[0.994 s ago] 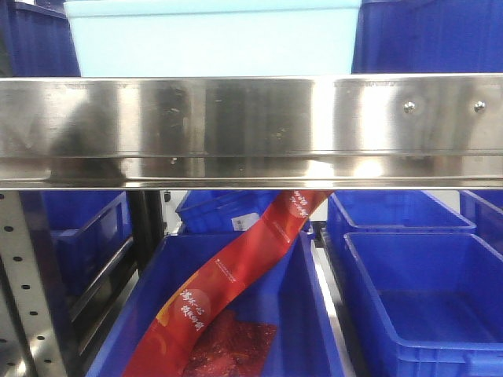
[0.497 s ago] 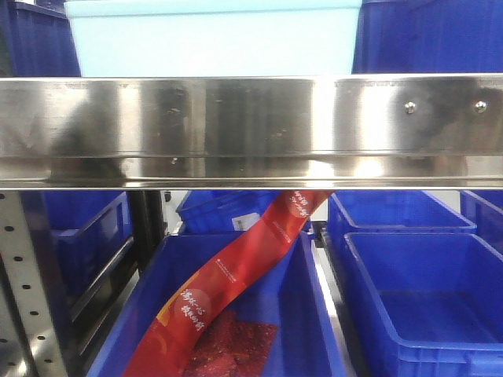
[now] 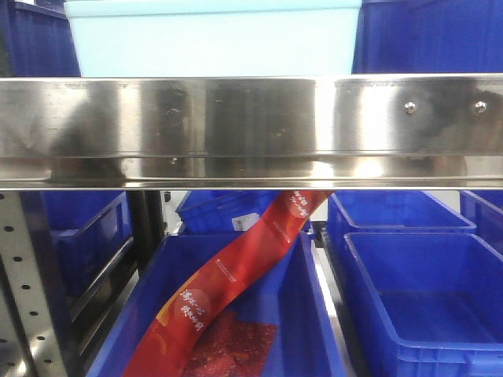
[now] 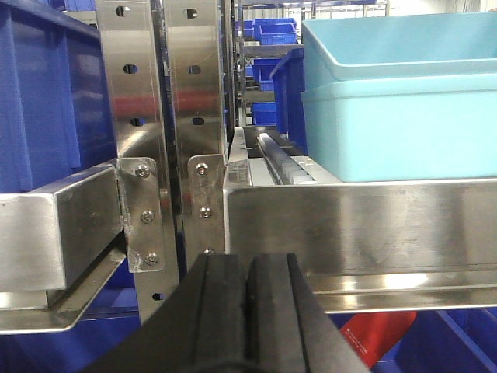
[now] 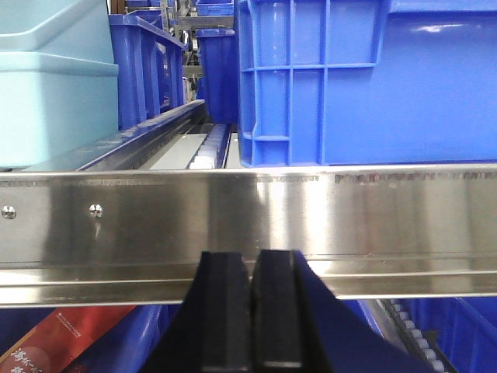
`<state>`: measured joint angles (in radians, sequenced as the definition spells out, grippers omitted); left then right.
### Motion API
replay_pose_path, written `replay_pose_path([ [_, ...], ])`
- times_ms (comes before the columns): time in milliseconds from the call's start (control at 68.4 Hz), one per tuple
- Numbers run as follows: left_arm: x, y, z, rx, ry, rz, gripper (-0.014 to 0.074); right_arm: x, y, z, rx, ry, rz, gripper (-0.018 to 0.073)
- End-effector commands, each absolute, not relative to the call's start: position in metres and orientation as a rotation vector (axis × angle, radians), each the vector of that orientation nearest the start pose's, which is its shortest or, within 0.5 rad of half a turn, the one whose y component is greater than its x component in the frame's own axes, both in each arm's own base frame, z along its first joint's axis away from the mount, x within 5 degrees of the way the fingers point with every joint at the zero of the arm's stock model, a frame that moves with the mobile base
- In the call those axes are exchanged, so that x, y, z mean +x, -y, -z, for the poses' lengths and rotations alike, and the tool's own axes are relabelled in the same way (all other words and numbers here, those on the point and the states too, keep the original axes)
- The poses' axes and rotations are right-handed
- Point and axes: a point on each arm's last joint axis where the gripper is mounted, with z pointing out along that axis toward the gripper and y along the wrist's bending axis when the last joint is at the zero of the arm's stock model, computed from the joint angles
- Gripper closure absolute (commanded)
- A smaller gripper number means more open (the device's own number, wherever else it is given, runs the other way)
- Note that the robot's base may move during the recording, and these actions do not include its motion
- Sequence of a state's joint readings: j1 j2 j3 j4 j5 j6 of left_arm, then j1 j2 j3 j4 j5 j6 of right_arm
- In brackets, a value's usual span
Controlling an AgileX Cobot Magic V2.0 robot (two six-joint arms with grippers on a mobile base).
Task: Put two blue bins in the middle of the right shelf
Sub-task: 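Open both grippers and pull them back from the bins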
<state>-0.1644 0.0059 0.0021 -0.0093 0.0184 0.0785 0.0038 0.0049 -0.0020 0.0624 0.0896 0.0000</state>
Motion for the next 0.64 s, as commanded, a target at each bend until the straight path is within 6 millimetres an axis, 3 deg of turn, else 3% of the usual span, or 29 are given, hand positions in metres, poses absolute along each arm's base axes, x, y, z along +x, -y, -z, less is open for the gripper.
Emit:
replay_pose_path([
  [0, 0.0554, 0.0091, -0.2132, 0.169, -1.474, 0.080, 0.0707, 0.0565, -0.0004, -0.2059, 0.040, -1.564, -0.047, 0.0721],
  [629, 0.0554, 0.0091, -0.2132, 0.169, -1.474, 0.080, 0.0707, 0.0565, -0.0004, -0.2059, 0.040, -1.564, -0.047, 0.0721],
])
